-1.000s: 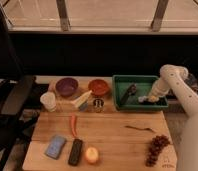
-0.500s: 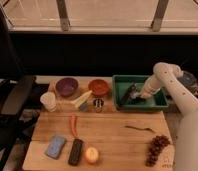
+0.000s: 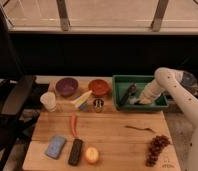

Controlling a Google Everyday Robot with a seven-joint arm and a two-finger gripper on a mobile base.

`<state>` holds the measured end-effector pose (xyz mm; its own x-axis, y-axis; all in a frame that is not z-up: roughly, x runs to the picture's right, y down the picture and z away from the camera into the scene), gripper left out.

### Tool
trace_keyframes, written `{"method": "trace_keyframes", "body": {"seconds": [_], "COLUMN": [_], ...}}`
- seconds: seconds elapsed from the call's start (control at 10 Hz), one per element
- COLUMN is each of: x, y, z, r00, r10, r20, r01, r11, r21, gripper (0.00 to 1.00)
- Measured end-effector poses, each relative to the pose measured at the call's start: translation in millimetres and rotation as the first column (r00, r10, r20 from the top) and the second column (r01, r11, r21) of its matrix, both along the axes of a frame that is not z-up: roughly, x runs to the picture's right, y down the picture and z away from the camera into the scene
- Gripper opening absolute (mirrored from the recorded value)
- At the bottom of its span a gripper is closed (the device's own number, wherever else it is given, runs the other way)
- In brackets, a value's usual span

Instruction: Wipe tray with towel

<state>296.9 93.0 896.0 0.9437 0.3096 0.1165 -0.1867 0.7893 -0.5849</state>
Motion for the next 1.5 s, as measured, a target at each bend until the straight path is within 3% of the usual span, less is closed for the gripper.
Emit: {"method": "trace_keyframes", "body": {"seconds": [0.3,0.5,0.7,1.1,1.3,1.5], "x": [32,38,35,-5,-13,-13], "y": [-3,-22,-40,-43,-26,-12], "z": [-1.0,12.6,26.6,29.0,17.8,8.5], "r00": [0.997,0.994,0.993,0.999,0.999,0.999], "r10": [-0.014,-0.020,-0.031,-0.030,-0.019,-0.017], "r20": [-0.073,-0.110,-0.114,-0.020,0.029,0.032], "r01": [0.014,0.022,0.035,0.031,0.018,0.017], "r11": [0.9999,0.9997,0.9989,0.9986,0.9996,0.9998], "r21": [-0.004,0.015,0.030,0.042,0.022,0.009], "gripper": [0.00,0.00,0.00,0.00,0.00,0.00]}}
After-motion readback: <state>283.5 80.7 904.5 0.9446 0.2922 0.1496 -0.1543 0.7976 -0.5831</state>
